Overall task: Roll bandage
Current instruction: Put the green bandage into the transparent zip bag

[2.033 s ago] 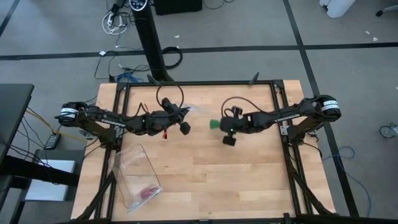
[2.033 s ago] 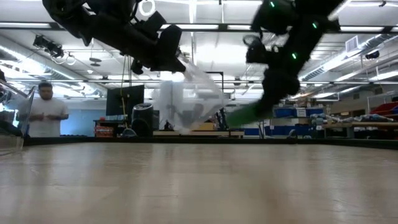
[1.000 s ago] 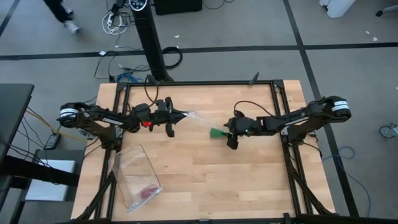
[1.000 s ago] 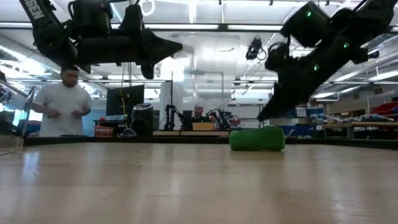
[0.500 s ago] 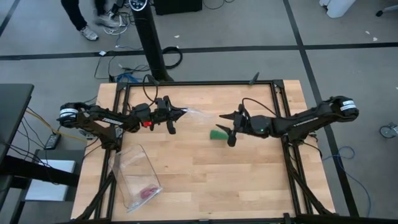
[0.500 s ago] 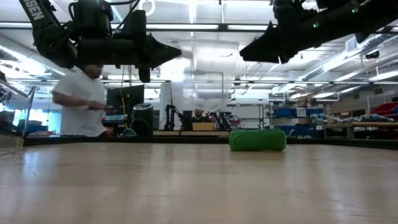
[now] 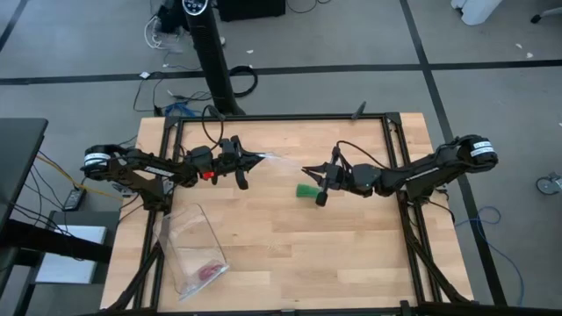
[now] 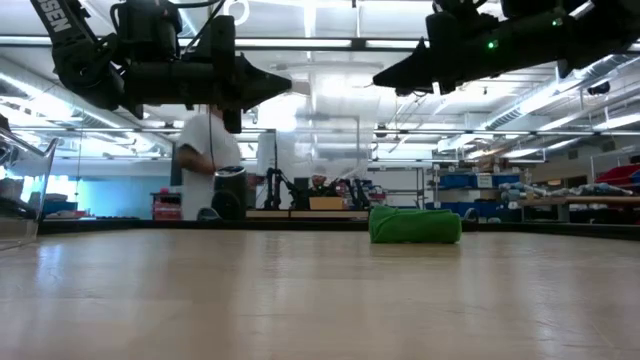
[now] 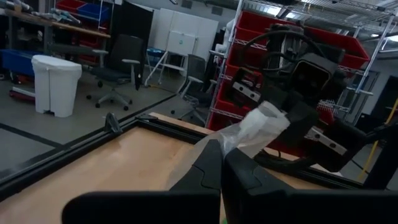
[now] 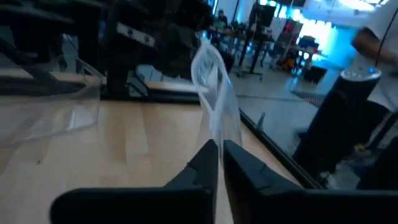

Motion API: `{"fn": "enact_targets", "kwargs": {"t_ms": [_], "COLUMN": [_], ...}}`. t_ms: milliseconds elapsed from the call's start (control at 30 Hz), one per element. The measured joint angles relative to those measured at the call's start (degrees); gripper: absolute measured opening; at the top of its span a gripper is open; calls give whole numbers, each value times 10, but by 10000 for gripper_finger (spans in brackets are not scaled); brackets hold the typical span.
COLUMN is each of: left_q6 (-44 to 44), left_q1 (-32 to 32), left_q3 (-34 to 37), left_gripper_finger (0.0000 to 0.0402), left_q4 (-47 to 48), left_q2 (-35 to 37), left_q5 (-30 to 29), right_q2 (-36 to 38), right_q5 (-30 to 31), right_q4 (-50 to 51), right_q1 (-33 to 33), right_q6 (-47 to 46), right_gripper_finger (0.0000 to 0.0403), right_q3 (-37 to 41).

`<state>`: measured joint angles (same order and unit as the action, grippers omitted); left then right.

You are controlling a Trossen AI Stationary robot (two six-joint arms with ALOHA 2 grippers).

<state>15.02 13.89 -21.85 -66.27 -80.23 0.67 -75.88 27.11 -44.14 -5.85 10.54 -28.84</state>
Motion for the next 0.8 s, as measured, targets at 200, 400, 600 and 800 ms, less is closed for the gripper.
{"fn": "enact_targets", "kwargs": {"t_ms": [200,400,600,800], "left_q6": [-13,-44,-70,-104], "left_q1": [0,0,0,0], "left_q3": [0,0,4,4], "left_gripper_finger": [6,53,104,120], "left_q4": [9,9,-32,-49], "left_q2": [0,0,0,0], "left_q5": [0,8,75,99], "right_q2": [-7,29,75,100], "right_q5": [7,20,20,20], "right_q4": [-10,10,65,90], "right_q1": [1,1,-1,-1], "right_q6": [23,42,40,37], "right_gripper_finger": [3,1,1,1], "right_q3": [-8,-10,-10,-10]}}
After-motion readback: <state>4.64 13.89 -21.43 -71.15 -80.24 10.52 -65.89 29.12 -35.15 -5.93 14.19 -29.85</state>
